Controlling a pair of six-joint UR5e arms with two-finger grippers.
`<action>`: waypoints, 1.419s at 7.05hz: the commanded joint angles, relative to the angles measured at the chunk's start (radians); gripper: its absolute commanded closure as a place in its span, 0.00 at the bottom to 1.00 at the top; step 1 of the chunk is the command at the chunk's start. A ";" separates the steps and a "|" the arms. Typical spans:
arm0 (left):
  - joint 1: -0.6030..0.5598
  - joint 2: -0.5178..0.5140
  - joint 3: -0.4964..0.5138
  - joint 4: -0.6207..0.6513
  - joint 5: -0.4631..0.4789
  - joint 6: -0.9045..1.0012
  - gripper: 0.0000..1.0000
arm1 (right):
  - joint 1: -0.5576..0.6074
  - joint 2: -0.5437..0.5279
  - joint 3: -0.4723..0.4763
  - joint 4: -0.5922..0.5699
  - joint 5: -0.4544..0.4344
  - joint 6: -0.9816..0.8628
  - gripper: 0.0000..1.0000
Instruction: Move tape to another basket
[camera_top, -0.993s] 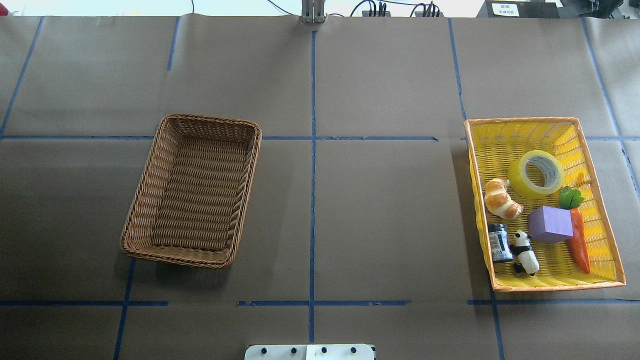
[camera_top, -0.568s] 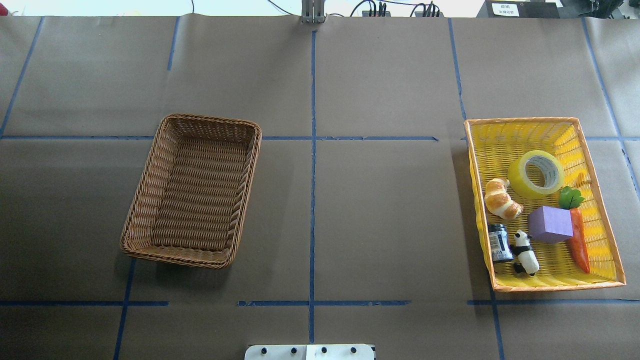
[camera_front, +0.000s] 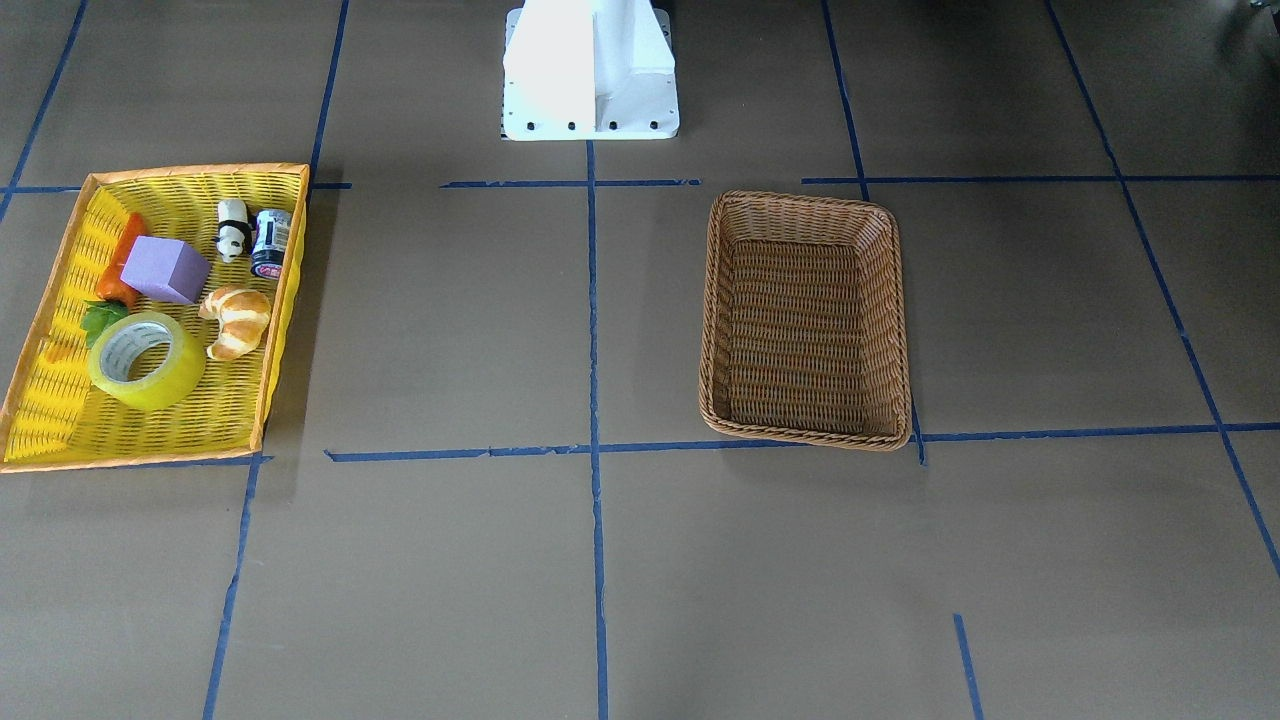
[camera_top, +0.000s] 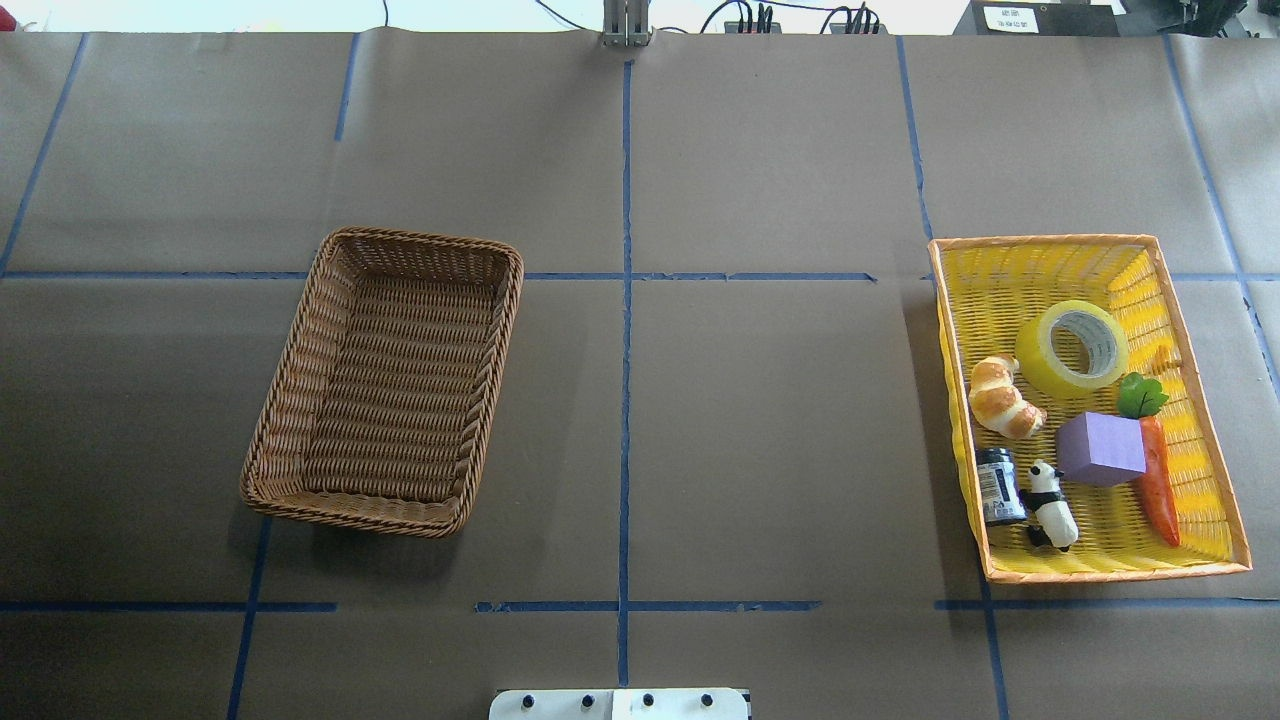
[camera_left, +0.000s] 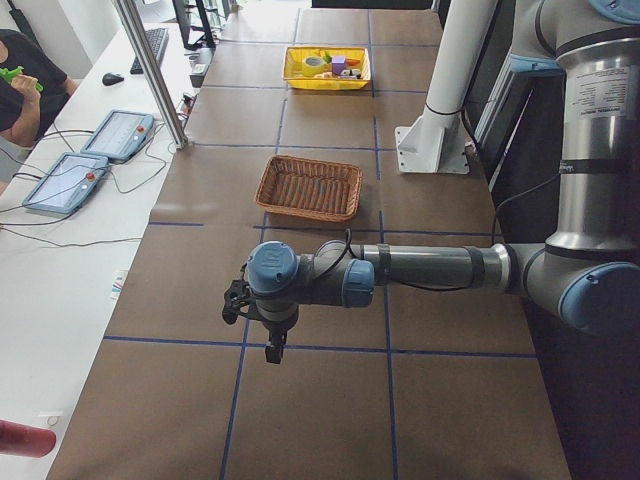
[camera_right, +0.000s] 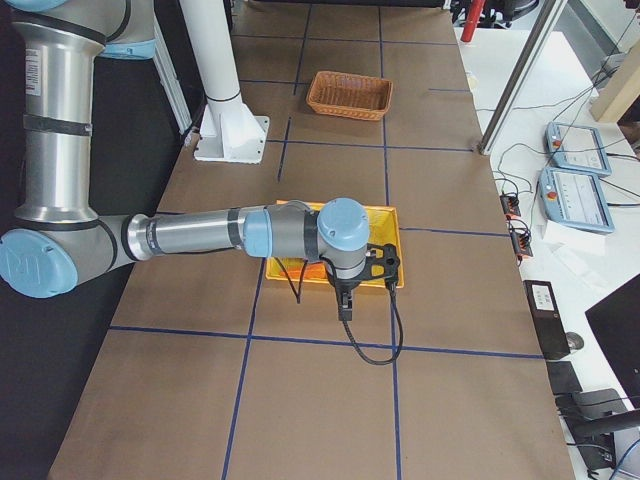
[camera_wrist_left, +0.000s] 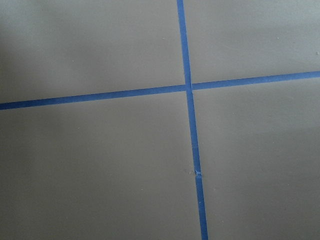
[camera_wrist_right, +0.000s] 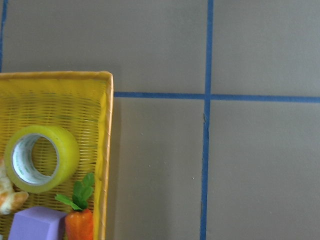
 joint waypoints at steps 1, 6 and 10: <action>0.000 0.001 -0.002 -0.001 -0.032 0.000 0.00 | -0.080 0.129 0.008 -0.002 -0.005 0.110 0.00; 0.000 0.001 -0.001 -0.001 -0.033 0.000 0.00 | -0.288 0.196 -0.056 0.154 -0.040 0.323 0.00; 0.000 0.002 -0.002 -0.001 -0.034 0.000 0.00 | -0.428 0.182 -0.142 0.294 -0.109 0.490 0.00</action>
